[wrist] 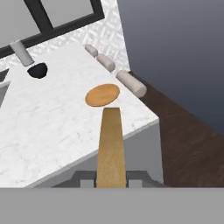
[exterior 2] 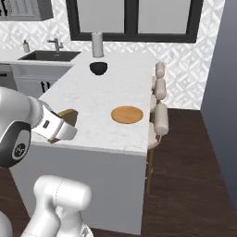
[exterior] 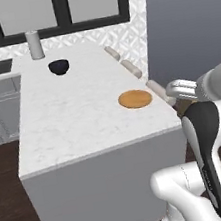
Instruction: Start the toaster. Once the lever pops up, take the bread to the plate on the dining counter.
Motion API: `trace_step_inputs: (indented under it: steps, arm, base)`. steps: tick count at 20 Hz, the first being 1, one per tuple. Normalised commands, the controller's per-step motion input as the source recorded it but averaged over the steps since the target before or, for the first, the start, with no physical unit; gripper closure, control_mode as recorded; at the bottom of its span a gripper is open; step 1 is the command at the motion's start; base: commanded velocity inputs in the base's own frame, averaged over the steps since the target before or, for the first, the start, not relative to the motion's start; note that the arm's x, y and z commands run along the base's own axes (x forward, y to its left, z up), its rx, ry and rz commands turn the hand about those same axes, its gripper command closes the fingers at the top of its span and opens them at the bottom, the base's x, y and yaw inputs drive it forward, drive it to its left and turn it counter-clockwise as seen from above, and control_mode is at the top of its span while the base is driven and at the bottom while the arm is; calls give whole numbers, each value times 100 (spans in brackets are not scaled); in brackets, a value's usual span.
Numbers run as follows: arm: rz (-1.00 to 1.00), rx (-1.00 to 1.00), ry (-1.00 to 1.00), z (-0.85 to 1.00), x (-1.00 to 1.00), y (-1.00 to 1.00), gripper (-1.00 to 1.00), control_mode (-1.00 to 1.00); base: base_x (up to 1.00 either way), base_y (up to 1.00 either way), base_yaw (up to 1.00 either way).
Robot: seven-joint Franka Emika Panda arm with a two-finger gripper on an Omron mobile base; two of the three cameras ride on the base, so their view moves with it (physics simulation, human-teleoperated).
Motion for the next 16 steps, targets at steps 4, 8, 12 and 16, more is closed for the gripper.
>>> trace_step_inputs:
  steps: [4, 8, 12, 16]
  arm:
    - [0, 0, 0, 0, 0, 0, 100, 100]
    - [0, 0, 0, 0, 0, 0, 100, 100]
    - [0, 0, 0, 0, 0, 0, 100, 100]
    - [0, 0, 0, 0, 0, 0, 100, 100]
  base:
    - [21, -96, 49]
    - [20, -86, 54]
    - [20, -79, 56]
    - [19, -74, 58]
